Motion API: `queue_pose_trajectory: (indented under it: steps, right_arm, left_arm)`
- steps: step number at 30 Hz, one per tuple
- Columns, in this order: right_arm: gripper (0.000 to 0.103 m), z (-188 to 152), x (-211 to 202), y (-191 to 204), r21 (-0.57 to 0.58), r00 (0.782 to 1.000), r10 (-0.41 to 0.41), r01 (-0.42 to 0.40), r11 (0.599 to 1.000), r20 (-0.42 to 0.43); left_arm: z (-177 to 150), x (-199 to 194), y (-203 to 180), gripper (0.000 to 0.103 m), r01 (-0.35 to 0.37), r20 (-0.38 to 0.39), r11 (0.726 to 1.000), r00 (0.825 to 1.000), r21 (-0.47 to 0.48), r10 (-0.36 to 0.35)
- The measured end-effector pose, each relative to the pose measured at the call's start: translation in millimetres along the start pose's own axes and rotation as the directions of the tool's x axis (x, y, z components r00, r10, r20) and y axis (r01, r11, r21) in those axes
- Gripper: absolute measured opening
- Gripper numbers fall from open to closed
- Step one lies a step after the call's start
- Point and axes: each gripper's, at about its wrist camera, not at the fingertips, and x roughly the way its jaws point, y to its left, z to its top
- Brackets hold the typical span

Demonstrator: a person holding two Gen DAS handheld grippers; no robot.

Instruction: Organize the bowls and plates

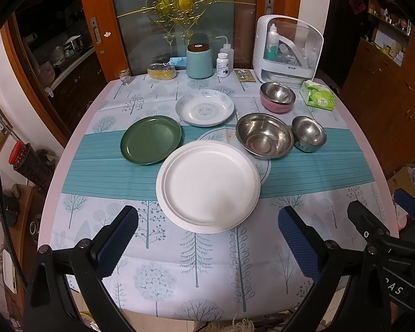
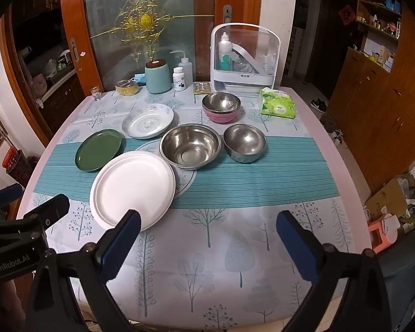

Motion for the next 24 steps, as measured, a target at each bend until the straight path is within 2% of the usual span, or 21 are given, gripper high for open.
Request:
queue_pose_trajectory:
  steps: [8, 24]
  right_arm:
    - [0.095, -1, -5, 5, -0.006, 1.000, 0.006, -0.006, 1.000, -0.001]
    - [0.095, -3, -12, 5, -0.001, 1.000, 0.007, -0.007, 1.000, 0.020]
  left_arm:
    - [-6, -9, -2, 0.101, 0.029, 0.027, 0.999, 0.999, 0.016, -0.030]
    - [-8, -14, 0, 0.101, 0.044, 0.036, 0.999, 0.998, 0.010, -0.044]
